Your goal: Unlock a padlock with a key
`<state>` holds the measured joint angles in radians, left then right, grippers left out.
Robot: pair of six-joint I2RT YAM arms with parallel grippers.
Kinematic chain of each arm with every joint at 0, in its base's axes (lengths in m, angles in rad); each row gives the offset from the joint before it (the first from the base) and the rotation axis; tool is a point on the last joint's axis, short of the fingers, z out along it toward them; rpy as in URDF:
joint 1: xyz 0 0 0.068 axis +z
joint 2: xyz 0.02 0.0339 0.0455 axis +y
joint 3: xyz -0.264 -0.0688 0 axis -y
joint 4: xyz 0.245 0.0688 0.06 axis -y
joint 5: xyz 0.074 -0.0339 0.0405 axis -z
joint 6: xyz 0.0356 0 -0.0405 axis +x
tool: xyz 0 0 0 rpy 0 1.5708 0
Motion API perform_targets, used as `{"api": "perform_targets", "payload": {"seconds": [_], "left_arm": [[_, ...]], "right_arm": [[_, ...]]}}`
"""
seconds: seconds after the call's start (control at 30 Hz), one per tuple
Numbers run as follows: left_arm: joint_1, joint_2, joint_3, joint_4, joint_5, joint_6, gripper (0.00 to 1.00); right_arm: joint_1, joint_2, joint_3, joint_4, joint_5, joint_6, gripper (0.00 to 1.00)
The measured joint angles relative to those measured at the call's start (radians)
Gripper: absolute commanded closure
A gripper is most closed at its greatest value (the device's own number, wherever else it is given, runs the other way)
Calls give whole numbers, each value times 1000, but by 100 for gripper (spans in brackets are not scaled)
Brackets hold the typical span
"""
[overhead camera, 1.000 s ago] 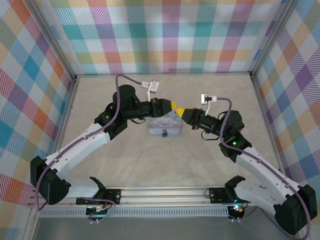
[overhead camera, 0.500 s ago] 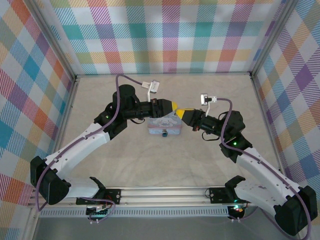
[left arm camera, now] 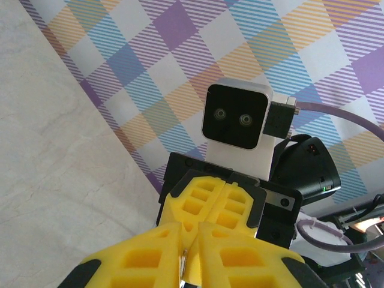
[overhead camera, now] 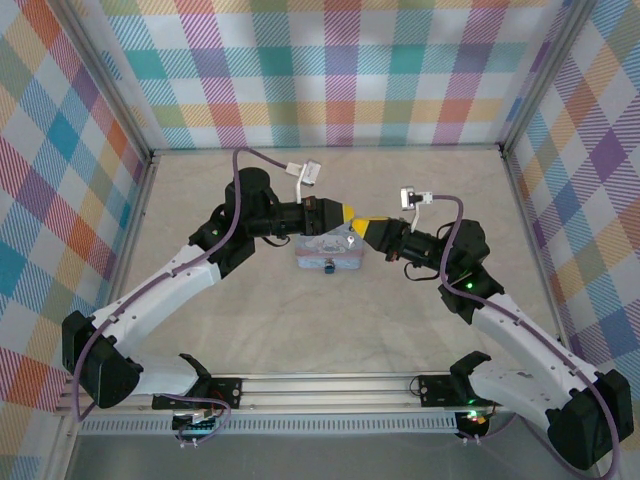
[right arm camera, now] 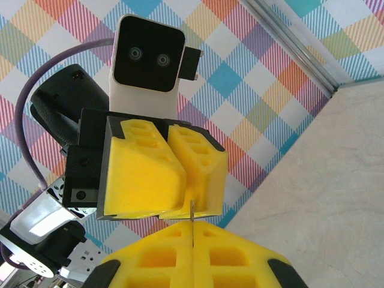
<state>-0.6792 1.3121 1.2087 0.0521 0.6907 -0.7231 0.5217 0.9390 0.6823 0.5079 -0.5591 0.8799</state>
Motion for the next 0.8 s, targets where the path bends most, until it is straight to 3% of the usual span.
{"api": "perform_targets", "payload": {"seconds": [0.13, 0.23, 0.63, 0.73, 0.8], "left_arm": [[-2, 3, 0, -10, 4, 13, 86], [-6, 4, 3, -29, 4, 24, 100], [-8, 8, 16, -62, -23, 44, 100], [-8, 10, 16, -60, -23, 43, 100], [-8, 10, 16, -60, -34, 42, 100]], "right_arm": [[-11, 0, 0, 0, -3, 6, 100], [-13, 0, 0, -1, -5, 8, 100], [-19, 1, 4, -26, -10, 10, 99], [-19, 0, 13, -46, -10, 8, 72], [-20, -6, 14, -63, -8, 1, 65]]}}
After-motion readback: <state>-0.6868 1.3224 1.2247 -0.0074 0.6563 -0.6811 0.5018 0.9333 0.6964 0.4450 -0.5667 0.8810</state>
